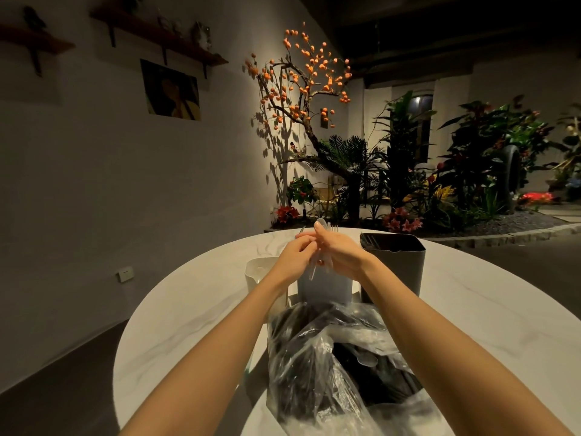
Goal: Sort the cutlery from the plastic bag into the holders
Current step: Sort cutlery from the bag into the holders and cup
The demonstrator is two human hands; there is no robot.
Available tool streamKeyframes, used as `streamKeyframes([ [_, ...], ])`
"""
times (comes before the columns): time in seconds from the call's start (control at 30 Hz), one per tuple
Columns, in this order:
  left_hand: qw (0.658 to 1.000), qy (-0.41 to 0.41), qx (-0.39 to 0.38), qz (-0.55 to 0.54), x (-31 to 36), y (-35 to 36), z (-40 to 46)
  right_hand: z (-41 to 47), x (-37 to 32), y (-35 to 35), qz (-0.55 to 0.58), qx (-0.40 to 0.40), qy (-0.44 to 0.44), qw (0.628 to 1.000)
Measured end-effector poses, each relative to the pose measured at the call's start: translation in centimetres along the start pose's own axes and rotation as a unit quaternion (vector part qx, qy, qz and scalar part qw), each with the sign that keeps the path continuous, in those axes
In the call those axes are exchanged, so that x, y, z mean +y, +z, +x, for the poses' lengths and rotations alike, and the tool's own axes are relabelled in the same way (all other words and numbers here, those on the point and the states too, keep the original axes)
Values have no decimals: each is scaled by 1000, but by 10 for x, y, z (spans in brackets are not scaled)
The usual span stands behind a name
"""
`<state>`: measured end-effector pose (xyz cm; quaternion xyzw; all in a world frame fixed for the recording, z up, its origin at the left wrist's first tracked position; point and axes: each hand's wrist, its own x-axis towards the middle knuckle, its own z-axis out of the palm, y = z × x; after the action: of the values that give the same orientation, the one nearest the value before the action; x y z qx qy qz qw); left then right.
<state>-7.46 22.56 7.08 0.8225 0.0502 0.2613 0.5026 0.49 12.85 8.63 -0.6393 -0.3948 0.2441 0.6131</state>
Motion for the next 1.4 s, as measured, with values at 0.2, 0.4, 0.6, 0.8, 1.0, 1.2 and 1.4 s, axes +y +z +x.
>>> streamKeyframes([
  [0.2,999,2,29,-30,2,-6,-3,-6,-3,8,-1,-16,2,1000],
  [0.4,996,-23,62,-57,2,-8,-5,-11,-3,13,3,1,-9,1000],
  [0.6,991,-109,50,-65,1,-10,-7,-3,-6,21,-94,291,-65,950],
  [0.8,990,-123,53,-49,2,-7,-9,-1,-6,21,-28,259,-114,959],
  [1.0,978,-156,74,-118,10,-10,-9,-11,-5,23,36,180,-139,973],
  [1.2,957,-166,88,-219,11,-14,-7,-8,1,30,-42,137,-120,982],
  [1.4,973,-143,104,-147,7,-14,-8,-3,6,38,-90,108,-113,984],
])
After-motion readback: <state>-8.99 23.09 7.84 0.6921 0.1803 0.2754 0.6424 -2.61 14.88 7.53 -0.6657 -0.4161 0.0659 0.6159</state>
